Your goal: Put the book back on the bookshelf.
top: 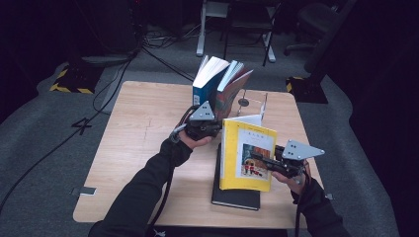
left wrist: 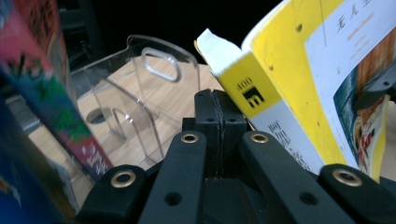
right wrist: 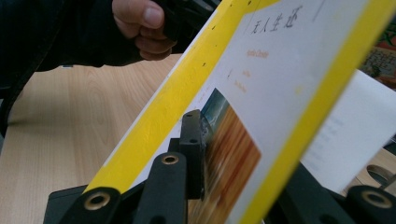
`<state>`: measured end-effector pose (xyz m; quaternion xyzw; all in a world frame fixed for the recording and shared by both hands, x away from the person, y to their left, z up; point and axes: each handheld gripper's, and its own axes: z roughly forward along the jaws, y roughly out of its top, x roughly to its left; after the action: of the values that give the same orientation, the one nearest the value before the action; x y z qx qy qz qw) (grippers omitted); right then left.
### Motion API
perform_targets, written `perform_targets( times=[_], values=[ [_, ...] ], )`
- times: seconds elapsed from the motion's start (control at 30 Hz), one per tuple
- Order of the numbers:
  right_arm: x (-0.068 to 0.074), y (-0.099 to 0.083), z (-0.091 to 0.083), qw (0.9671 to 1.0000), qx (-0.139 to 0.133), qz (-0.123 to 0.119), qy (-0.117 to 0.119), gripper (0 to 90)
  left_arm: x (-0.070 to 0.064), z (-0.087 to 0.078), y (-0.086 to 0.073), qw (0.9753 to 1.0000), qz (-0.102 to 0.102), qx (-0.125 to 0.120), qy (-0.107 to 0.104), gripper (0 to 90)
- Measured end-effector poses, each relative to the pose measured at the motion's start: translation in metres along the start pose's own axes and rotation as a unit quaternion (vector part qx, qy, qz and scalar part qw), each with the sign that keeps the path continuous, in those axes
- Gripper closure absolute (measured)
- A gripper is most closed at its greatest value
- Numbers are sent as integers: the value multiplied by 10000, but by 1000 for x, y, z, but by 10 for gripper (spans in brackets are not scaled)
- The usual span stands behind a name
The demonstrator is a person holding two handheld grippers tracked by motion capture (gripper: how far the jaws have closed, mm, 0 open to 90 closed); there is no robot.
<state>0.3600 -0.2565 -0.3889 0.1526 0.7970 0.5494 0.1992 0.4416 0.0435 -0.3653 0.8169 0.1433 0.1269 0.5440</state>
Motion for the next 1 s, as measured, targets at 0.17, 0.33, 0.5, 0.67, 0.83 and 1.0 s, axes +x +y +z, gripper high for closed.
perform_targets(
  times=[0.17,0.33,0.5,0.67,0.83,1.0],
  values=[
    [1,4,1,9998,129,-145,-20,807,-5,-2,13,9999,166,-4,-38,899],
    [2,8,1,9997,15,-211,-153,841,-9,-10,28,9994,341,-72,2,899],
    [4,10,2,9991,-65,-312,-295,860,-16,-17,40,9988,437,-211,-11,898],
    [9,8,0,9985,-122,-386,-362,861,-24,-20,38,9986,446,-276,-13,896],
    [16,5,-6,9985,-165,-422,-319,860,-34,-24,27,9987,399,-305,-13,842],
    [19,3,-9,9983,-152,-477,-284,859,-40,-26,16,9989,403,-196,95,773]
  ],
)
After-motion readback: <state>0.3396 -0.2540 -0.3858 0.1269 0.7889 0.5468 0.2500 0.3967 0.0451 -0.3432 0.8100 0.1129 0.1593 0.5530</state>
